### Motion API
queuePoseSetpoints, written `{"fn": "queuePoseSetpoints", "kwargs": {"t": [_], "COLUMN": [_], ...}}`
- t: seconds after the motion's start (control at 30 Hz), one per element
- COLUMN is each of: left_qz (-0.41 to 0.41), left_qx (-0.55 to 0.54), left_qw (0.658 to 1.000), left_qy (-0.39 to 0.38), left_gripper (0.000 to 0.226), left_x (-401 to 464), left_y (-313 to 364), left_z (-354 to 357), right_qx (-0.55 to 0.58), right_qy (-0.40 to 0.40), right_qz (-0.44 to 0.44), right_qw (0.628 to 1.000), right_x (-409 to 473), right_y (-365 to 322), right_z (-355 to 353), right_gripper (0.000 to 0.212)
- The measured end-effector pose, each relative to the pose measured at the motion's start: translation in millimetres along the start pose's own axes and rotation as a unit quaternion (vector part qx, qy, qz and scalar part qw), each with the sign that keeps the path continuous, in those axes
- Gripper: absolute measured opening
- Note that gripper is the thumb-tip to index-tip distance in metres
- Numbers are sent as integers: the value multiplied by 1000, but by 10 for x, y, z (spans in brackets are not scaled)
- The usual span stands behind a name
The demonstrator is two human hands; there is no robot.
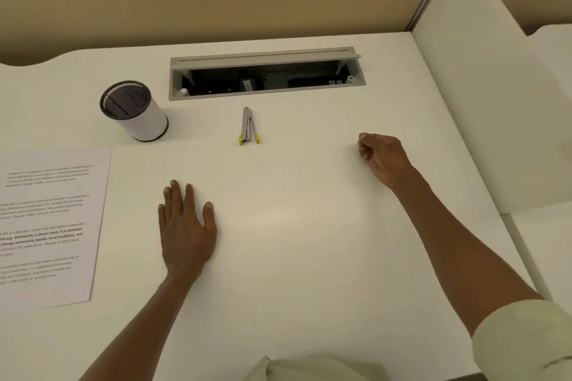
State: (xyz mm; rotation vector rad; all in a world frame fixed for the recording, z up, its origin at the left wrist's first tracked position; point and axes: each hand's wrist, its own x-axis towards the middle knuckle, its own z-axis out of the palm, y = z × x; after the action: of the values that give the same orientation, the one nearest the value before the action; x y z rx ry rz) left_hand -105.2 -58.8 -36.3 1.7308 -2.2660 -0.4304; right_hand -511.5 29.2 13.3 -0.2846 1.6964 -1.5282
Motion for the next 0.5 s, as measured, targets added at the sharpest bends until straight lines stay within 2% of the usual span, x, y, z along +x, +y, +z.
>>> {"fn": "queuePoseSetpoints", "kwargs": {"t": [0.1, 0.23, 0.5], "left_qz": [3, 5, 2], "left_qx": [-1, -3, -10], "left_qw": [1000, 1000, 1000], "left_qy": [3, 4, 14], "left_gripper": [70, 69, 66], "left_x": [-4, -1, -4], "left_y": [-4, -9, 7], "left_z": [-1, 18, 34], "right_qx": [133, 253, 294], "right_qy": [-47, -133, -239], "right_qz": [35, 70, 115], "right_qw": [989, 956, 918], "right_x": [-90, -242, -449], "right_y": [-12, -34, -154], "right_z": [118, 401, 1291], "right_gripper": [12, 13, 13]}}
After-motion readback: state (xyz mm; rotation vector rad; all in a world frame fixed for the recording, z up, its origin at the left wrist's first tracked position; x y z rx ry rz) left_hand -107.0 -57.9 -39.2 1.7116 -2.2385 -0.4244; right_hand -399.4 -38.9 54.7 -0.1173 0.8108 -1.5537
